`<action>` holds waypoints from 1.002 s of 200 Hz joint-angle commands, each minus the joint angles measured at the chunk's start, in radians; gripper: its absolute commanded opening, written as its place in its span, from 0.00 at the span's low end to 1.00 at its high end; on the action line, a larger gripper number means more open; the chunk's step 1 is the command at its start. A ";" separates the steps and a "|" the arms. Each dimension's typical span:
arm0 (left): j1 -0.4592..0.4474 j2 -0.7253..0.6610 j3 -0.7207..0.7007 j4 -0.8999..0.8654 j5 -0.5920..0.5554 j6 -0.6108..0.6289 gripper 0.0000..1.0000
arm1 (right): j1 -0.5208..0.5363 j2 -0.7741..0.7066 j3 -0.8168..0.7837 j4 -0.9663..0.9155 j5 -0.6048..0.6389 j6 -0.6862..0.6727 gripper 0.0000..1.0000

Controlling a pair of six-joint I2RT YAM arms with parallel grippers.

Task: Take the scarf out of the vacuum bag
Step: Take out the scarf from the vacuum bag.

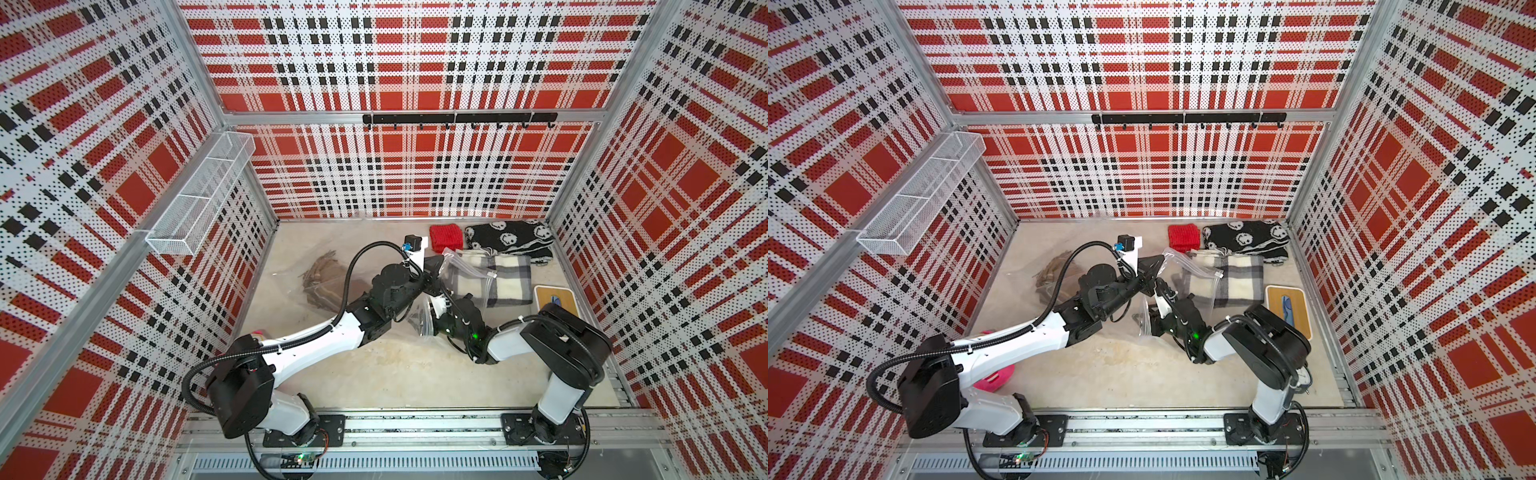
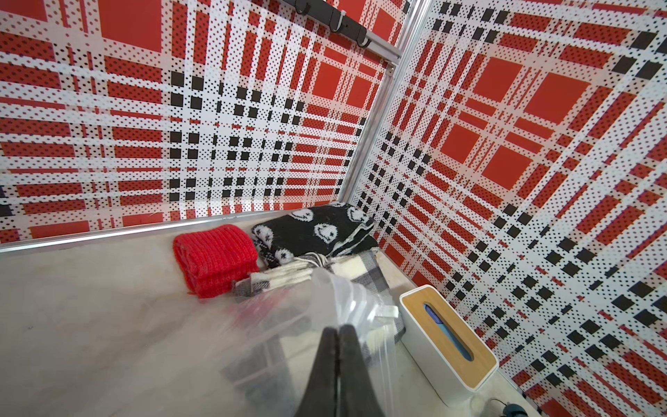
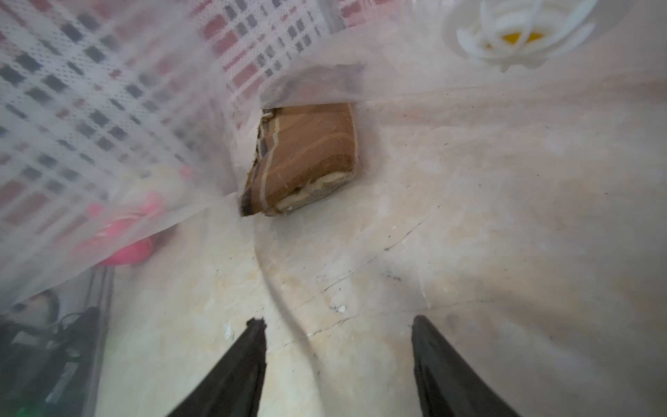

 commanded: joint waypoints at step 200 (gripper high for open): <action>-0.054 -0.099 0.018 0.015 0.060 0.026 0.00 | 0.032 0.468 0.663 -0.272 -0.107 0.271 0.80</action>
